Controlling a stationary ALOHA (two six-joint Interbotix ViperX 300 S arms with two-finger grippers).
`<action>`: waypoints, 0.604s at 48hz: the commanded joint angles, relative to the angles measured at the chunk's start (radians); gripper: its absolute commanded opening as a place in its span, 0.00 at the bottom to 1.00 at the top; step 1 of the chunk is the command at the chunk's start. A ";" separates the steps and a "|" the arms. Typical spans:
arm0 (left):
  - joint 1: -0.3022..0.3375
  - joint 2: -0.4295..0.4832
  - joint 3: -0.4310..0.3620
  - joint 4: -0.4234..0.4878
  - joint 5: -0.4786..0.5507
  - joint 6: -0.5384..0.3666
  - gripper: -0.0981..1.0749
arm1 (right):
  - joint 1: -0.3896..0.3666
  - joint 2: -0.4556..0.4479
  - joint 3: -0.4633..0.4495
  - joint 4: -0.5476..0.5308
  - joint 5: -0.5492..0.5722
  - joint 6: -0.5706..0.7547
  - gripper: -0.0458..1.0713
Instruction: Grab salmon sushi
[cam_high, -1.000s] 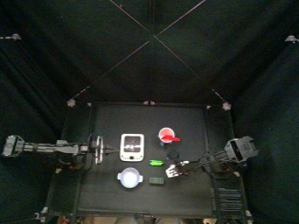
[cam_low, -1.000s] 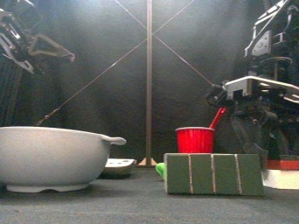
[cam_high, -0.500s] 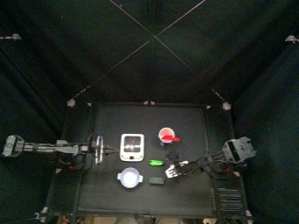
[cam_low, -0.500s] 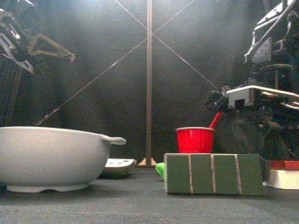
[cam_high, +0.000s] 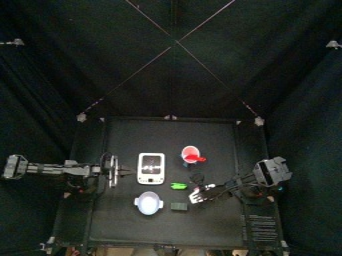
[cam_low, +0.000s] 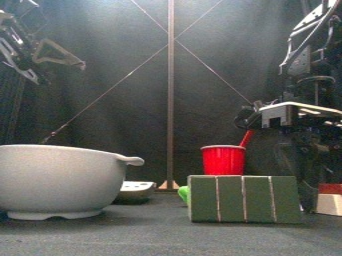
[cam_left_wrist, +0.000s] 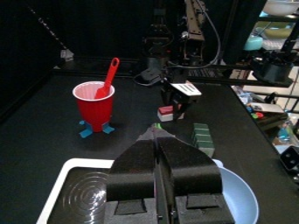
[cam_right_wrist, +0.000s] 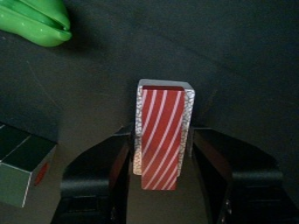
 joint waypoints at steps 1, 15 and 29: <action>0.003 0.003 -0.014 0.000 -0.009 0.000 0.36 | -0.002 -0.020 -0.020 -0.005 0.002 -0.002 0.62; 0.002 0.003 -0.015 0.000 -0.009 0.000 0.36 | 0.000 -0.074 -0.035 -0.023 0.023 -0.006 0.59; 0.003 0.002 -0.015 -0.002 -0.009 -0.002 0.36 | 0.000 -0.077 -0.037 -0.037 0.023 -0.009 0.59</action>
